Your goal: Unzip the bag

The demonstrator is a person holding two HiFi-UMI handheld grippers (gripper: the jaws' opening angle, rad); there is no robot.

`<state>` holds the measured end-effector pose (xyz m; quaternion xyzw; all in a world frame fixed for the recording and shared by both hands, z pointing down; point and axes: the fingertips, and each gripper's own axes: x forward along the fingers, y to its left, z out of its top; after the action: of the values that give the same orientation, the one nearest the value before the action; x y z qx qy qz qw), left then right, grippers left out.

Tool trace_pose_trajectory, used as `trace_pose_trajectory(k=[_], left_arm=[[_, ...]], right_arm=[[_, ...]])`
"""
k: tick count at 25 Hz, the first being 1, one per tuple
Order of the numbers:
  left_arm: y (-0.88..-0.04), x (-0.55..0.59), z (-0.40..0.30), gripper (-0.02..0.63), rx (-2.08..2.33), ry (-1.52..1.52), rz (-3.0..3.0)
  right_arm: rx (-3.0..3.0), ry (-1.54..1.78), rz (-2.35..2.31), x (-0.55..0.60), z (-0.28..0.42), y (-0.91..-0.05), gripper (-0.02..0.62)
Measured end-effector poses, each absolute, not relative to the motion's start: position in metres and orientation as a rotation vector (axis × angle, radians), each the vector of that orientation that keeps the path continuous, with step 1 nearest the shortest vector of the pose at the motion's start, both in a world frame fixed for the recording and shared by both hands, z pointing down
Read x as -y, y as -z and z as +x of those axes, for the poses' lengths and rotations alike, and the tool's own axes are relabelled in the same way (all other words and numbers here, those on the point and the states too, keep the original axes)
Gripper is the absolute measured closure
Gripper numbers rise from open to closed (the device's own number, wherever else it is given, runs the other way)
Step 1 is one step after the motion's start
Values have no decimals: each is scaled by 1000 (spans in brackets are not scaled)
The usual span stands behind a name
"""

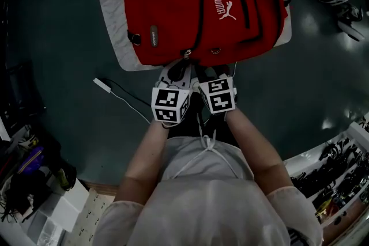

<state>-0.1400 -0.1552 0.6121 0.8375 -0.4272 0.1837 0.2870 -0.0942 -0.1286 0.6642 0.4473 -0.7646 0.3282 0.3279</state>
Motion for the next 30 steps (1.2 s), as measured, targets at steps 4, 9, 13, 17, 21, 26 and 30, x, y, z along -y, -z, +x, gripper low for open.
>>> trace_pose_trajectory(k=[4,9,13,17,21,26,30], left_arm=[[-612,155,-138,586,1078,-497,2283],[-613,152,-137,586,1075,-518,2313],[-613,153,-138,586,1075,-522,2309],[-614,153,-139,586,1071,-533,2312],[-614,154,-139,586,1068,-565,2316],[-614,153,-139,586,1081,-603,2324],[-613,155,-139,586,1136,-634,2330]], right_arm=[[1958,-861,1199,132,-90,-665,549],[1925,-849,1165,126,-88,-664,557],[1915,-850,1129,123,-87,-663,558],[1894,-787,1088,119,-77,-661,558],[1856,-775,1087,118,-55,-661,558],[1852,-789,1102,117,-36,-659,558],[1847,-789,1107,118,-17,-660,558]])
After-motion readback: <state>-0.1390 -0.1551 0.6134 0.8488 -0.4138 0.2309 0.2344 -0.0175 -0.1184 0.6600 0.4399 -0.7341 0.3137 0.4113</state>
